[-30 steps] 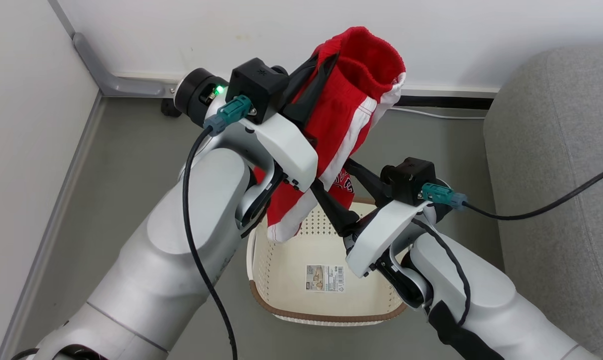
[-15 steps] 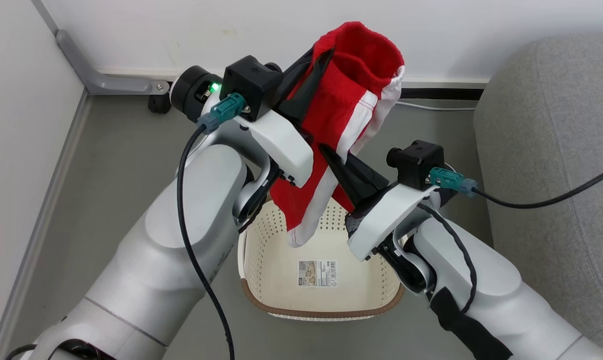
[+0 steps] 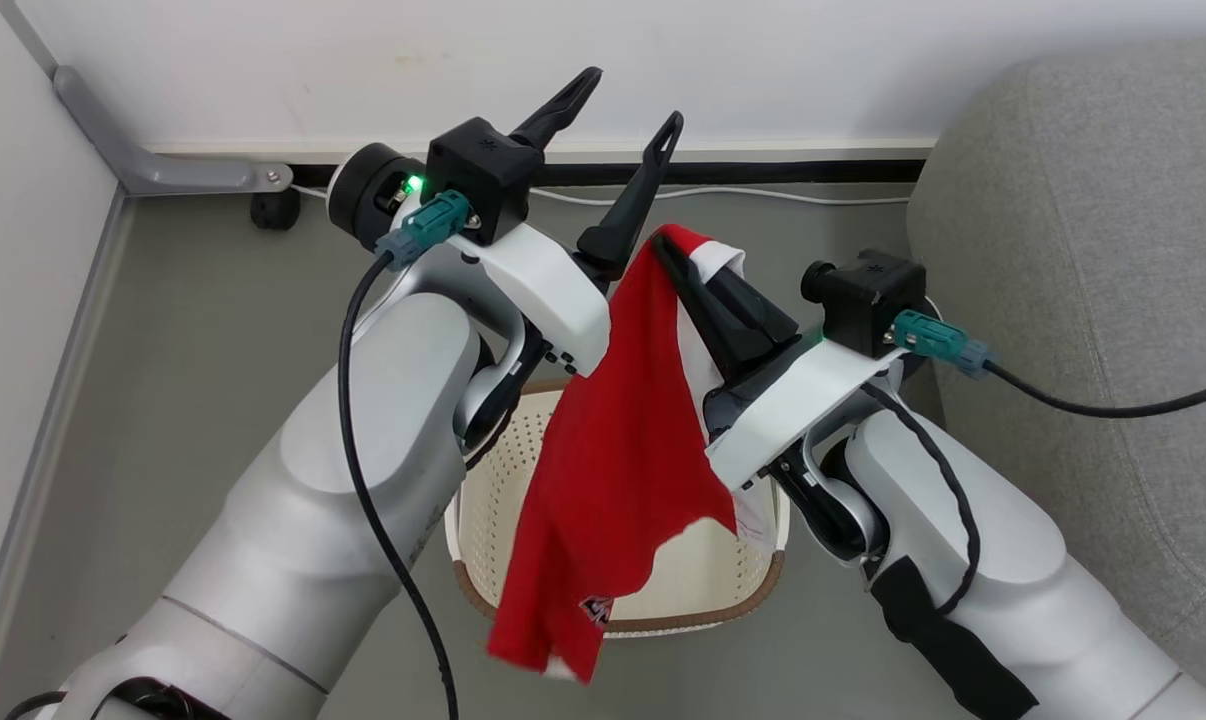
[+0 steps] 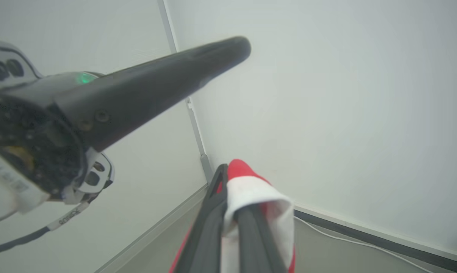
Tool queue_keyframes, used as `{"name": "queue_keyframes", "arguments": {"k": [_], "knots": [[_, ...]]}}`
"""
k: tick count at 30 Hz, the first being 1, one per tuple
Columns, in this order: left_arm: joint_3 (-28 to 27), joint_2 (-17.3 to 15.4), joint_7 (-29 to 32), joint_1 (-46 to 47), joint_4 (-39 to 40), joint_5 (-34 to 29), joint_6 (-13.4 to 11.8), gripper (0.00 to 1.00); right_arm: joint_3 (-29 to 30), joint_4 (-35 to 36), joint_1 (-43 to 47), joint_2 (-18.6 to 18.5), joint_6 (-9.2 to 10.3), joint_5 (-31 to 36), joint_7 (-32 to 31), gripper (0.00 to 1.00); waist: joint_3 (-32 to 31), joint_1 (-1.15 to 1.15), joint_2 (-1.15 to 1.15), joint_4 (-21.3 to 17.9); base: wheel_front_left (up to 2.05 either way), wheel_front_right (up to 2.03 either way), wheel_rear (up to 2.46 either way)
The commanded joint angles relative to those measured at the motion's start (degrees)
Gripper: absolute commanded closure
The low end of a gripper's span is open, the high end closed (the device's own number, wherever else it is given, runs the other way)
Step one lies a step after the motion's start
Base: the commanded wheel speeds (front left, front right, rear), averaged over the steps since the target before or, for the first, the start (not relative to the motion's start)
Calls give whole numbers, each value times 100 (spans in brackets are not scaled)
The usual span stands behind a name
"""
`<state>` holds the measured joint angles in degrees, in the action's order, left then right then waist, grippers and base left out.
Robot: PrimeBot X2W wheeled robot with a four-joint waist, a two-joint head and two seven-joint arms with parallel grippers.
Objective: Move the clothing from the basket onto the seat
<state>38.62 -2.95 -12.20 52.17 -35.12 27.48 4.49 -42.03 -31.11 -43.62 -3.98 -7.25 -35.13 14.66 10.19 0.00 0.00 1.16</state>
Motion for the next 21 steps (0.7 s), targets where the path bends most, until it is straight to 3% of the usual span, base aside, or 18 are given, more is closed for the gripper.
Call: {"name": "queue_keyframes", "arguments": {"k": [1,21], "knots": [[-152,-144,-54,222,100,59,26,0,77,203,126,110,-24,54,34,100,9,0,0,-54,0,0,0],[2,-262,-232,-447,-85,366,217,0,1299,1128,633,-67,-24,577,34,100,-190,0,0,-1184,0,0,0]]}}
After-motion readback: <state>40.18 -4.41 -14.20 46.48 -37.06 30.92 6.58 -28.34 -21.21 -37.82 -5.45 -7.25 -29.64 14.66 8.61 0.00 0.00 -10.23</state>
